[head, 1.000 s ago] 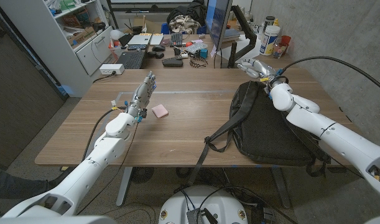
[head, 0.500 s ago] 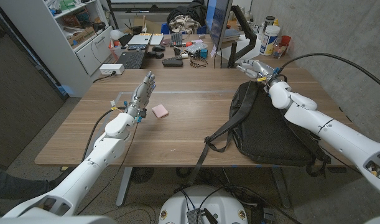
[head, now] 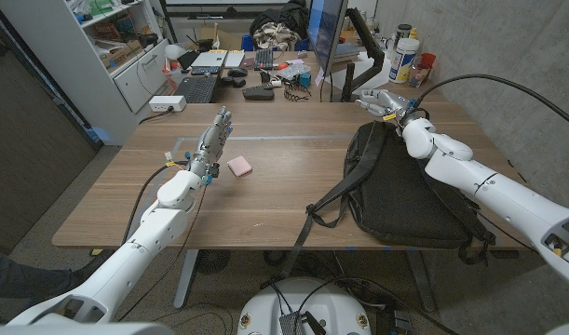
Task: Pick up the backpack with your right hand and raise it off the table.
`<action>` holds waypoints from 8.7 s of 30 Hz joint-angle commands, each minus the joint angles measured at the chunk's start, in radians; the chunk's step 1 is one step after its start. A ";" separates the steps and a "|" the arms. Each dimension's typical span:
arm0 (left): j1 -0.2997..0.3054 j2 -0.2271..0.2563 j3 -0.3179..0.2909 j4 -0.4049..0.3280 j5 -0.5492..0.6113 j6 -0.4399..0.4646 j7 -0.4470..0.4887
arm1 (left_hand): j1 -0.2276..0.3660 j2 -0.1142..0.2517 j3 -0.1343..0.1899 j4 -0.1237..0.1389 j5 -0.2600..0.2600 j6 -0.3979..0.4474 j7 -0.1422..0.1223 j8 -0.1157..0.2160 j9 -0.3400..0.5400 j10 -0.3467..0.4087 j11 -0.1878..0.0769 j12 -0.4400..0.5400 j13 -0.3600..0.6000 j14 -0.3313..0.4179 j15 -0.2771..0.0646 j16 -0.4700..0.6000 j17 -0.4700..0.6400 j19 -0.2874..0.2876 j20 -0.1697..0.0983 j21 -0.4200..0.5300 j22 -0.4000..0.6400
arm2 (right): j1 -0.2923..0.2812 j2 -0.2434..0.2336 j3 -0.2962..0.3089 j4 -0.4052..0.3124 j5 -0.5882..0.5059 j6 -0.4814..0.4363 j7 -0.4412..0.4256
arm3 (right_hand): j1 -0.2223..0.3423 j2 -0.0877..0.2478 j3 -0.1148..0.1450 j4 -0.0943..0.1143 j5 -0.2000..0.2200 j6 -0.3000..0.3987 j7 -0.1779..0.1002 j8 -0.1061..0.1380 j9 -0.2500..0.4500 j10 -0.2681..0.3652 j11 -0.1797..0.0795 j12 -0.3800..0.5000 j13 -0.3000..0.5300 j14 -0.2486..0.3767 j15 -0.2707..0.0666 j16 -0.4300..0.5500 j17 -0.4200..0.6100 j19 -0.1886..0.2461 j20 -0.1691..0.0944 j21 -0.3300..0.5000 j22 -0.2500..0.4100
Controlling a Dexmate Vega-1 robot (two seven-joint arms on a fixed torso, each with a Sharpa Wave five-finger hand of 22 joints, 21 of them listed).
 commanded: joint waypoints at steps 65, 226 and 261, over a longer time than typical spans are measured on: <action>0.005 0.009 0.005 -0.018 0.009 0.030 0.026 | 0.017 0.015 -0.007 -0.004 -0.010 0.017 -0.006 0.002 0.007 0.008 -0.015 0.005 0.006 0.008 -0.002 0.005 0.005 -0.005 0.013 0.005 0.002 | 0.156 0.022 -0.125 0.152 -0.077 -0.118 0.208 | 0.074 -0.116 -0.036 -0.099 0.031 -0.076 -0.084 -0.010 0.003 -0.062 0.008 -0.010 0.008 -0.010 0.088 -0.006 -0.003 0.079 0.233 -0.061 0.004; -0.099 -0.027 0.035 0.061 -0.021 0.059 -0.066 | 0.015 0.035 -0.027 0.003 -0.032 0.056 -0.009 0.005 0.009 0.022 -0.028 0.006 0.009 0.020 0.006 0.007 0.009 0.007 0.102 0.009 0.004 | -0.117 -0.248 0.229 -0.507 -0.014 -0.298 0.069 | 0.960 0.010 0.114 -0.157 0.350 0.466 -0.097 0.552 0.507 0.479 -0.126 0.551 0.753 0.686 -0.235 0.341 0.798 0.719 -0.195 0.445 0.224; -0.131 -0.056 0.044 0.128 -0.030 0.031 -0.116 | 0.018 0.037 -0.030 0.002 -0.035 0.058 -0.011 0.004 0.009 0.021 -0.032 0.004 0.009 0.021 0.005 0.007 0.009 0.004 0.104 0.007 0.004 | -0.195 -0.430 0.474 -0.834 0.015 -0.526 0.163 | 0.950 0.004 0.127 -0.159 0.354 0.475 -0.102 0.530 0.492 0.497 -0.124 0.542 0.747 0.739 -0.235 0.319 0.803 0.718 -0.195 0.473 0.219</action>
